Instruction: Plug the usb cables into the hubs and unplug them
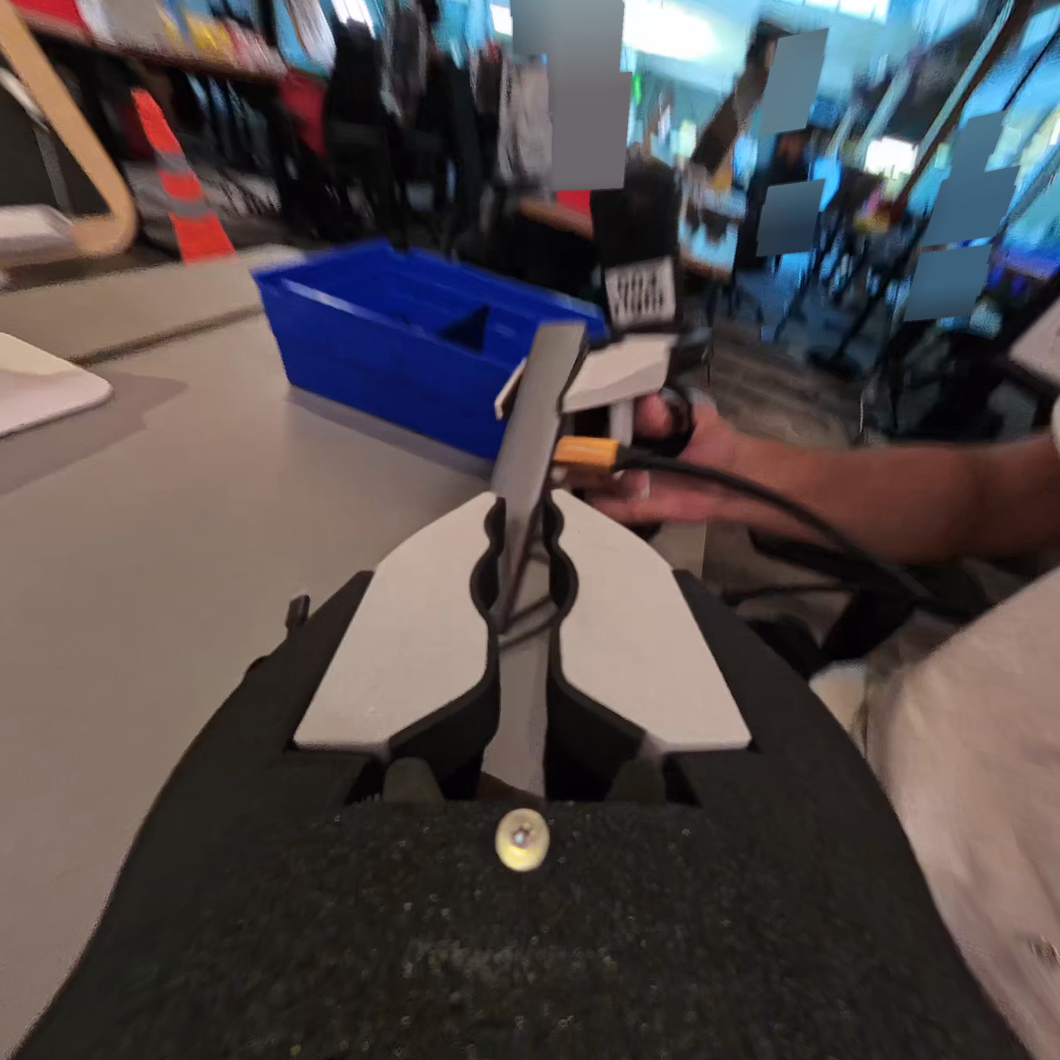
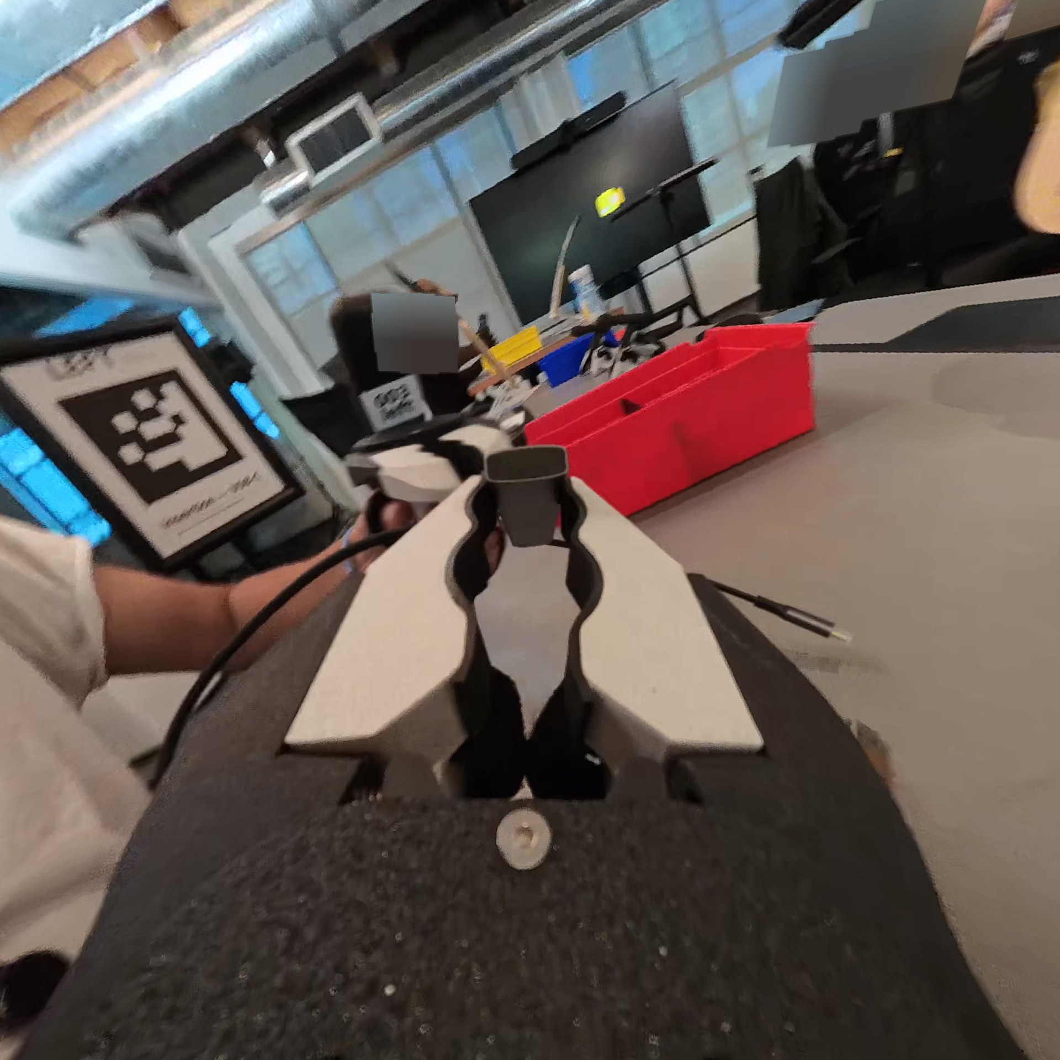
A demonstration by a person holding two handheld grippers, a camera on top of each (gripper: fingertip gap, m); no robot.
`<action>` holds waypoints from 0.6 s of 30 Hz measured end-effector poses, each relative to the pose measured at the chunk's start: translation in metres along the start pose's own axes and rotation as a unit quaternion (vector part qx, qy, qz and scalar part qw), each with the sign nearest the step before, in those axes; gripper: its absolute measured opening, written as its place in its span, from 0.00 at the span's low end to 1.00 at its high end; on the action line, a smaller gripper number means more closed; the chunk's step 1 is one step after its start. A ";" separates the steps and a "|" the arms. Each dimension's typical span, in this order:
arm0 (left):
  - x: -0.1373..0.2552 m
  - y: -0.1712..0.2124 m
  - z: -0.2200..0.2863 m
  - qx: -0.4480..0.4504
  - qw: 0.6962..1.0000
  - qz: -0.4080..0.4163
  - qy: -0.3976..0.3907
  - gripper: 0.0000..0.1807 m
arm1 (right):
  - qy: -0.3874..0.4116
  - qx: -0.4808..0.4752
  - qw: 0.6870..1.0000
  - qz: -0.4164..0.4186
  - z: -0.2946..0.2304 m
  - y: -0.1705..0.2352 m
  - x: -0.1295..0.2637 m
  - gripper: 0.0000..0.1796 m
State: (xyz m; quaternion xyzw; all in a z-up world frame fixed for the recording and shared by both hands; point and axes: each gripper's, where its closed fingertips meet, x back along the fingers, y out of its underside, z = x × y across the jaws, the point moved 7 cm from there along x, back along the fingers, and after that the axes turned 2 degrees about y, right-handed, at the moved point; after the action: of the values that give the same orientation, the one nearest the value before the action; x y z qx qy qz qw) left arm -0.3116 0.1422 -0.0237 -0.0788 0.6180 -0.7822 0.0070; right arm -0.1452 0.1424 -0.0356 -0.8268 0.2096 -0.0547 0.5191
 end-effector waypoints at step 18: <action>-0.002 0.030 0.010 0.152 0.963 0.221 -0.026 0.25 | -0.099 -0.202 0.971 0.084 -0.002 0.026 -0.018 0.11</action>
State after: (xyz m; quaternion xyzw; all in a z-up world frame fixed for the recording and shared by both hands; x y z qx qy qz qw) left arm -0.3104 0.1254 -0.0511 0.0420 0.4932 -0.8437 0.2077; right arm -0.1701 0.1383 -0.0551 -0.8952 0.2325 0.1147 0.3625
